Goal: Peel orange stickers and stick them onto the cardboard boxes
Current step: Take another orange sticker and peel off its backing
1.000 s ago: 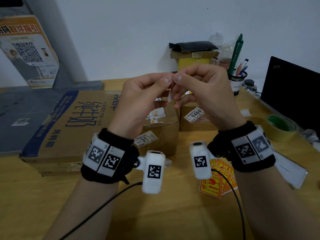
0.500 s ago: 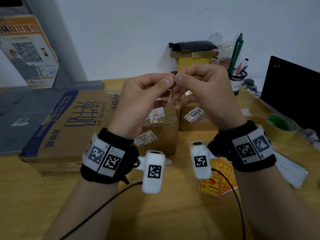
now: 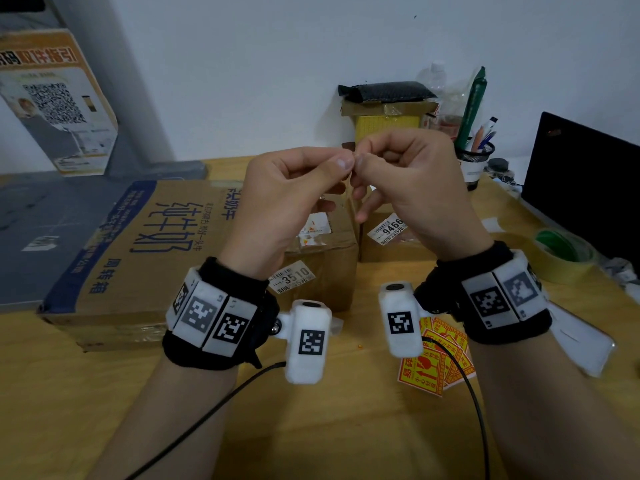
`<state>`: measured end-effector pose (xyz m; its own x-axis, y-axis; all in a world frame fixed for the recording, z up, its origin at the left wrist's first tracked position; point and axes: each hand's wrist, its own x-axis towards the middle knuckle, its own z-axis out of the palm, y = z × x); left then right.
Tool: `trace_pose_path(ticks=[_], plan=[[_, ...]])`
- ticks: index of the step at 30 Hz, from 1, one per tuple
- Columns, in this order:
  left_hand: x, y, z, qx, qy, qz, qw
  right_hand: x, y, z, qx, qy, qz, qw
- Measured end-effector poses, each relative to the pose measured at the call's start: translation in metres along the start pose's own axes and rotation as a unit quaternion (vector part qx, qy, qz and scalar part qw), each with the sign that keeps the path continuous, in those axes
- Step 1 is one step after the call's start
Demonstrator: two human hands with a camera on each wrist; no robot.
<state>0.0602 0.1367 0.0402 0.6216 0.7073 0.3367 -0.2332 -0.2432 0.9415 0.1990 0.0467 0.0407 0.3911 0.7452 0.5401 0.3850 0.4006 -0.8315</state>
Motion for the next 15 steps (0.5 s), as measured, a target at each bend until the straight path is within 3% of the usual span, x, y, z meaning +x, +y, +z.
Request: trace_pose_path(ticks=[9,15], plan=[[0.0024,-0.0001,-0.0005,0.021,0.019,-0.001,1.0,-0.0009,-0.0004,0.0011,0.011,0.012,0.005,1.0],[0.0079,-0.0036,-0.0052,0.043,0.042,-0.021,0.998,0.0007,0.0017,0.0007,0.015,0.034,0.045,0.998]])
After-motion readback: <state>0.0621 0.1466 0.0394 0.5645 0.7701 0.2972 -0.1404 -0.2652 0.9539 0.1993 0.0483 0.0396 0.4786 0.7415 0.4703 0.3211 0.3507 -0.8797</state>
